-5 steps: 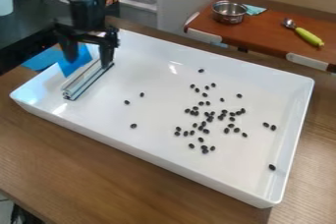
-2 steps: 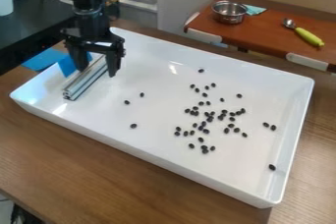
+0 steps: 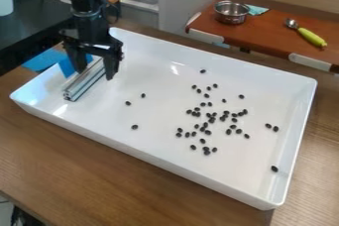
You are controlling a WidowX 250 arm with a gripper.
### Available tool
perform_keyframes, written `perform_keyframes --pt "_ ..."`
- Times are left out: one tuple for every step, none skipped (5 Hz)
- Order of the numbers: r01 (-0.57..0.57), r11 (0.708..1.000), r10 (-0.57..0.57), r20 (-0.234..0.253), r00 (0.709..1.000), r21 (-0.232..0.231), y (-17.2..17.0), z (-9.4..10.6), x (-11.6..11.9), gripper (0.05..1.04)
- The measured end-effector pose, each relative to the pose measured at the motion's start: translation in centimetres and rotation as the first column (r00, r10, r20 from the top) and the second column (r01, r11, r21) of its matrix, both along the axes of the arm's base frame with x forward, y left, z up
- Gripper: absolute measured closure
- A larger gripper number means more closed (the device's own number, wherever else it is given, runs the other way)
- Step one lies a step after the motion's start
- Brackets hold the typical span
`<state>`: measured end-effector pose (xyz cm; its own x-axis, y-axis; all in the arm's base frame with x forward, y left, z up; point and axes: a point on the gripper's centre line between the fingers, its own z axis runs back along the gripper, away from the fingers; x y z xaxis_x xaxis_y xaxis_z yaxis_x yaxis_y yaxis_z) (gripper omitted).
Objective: Sweep into pile
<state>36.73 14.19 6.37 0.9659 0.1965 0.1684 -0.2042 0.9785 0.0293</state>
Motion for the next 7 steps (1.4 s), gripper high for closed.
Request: perform_keyframes --pt "0.014 0.998 -0.013 0.020 1.000 -0.059 -1.0 0.0 0.1 0.083" --pt "0.028 0.994 -0.021 0.065 0.998 -0.105 -1.3 0.8 0.3 0.084" --pt "0.035 0.994 -0.028 0.065 0.997 -0.104 -1.4 1.0 0.2 0.084" --pt "0.041 0.996 -0.036 0.059 0.998 -0.078 -1.0 1.1 0.1 0.084" --pt "0.027 0.999 -0.025 0.067 0.997 -0.029 -0.4 1.7 -0.2 0.084" --pt "0.028 0.999 -0.029 0.059 0.998 0.025 0.1 1.9 -0.2 0.084" --pt "0.028 0.998 -0.031 0.055 0.998 0.055 0.5 1.9 -0.2 0.084"
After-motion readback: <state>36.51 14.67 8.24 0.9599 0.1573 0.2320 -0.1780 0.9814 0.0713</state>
